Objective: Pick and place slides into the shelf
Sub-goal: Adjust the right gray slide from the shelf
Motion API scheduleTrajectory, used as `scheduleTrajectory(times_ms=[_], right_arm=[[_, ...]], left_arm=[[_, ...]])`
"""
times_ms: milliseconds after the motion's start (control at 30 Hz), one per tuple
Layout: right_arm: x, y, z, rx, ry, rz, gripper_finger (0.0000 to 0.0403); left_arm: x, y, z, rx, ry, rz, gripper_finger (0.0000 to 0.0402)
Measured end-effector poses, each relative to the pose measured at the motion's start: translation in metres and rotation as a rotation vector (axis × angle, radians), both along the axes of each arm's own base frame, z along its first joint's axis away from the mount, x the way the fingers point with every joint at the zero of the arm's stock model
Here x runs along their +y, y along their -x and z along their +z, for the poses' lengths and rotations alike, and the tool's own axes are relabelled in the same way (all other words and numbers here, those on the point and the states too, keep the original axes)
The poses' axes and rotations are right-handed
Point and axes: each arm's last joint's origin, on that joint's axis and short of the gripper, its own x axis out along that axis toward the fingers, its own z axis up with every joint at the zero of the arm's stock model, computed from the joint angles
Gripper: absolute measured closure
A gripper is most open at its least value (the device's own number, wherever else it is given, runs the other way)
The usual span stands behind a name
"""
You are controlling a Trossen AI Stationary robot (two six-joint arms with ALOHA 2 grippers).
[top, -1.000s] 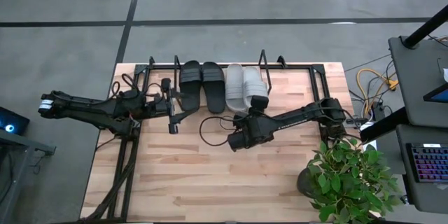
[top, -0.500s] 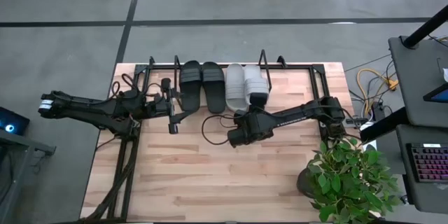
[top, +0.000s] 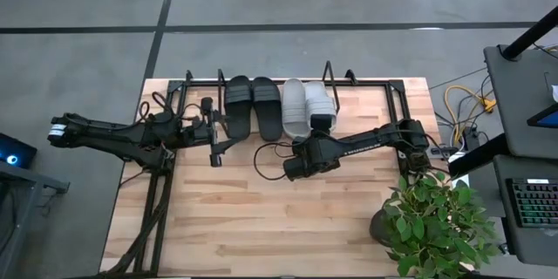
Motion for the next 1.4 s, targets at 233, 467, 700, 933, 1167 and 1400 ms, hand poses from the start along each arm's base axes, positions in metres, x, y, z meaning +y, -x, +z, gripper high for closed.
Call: scheduleTrajectory(times_ms=[233, 467, 700, 933, 1167, 1400], right_arm=[[-0.001, 0.0, -0.001, 0.049, 0.002, 0.036, 0.0384], [-0.001, 0.001, -0.001, 0.104, 0.005, 0.077, 0.0384], [-0.002, 0.004, -0.009, 0.151, 0.004, 0.091, 0.0384], [-0.005, 0.003, -0.021, 0.132, 0.001, 0.084, 0.0384], [-0.01, -0.001, -0.035, 0.079, -0.017, 0.078, 0.0385], [-0.016, -0.005, -0.038, 0.009, -0.032, 0.037, 0.0385]], left_arm=[[0.0, 0.0, 0.0, -0.002, 0.001, 0.0, 0.0185], [0.0, 0.0, 0.001, -0.006, 0.003, 0.0, 0.0185], [0.0, 0.0, 0.001, -0.009, 0.0, 0.0, 0.0185], [0.0, 0.0, 0.001, -0.011, 0.003, 0.0, 0.0185], [0.0, 0.0, 0.001, -0.019, 0.053, -0.005, 0.0185], [0.0, -0.001, -0.001, -0.003, 0.052, -0.007, 0.0185]])
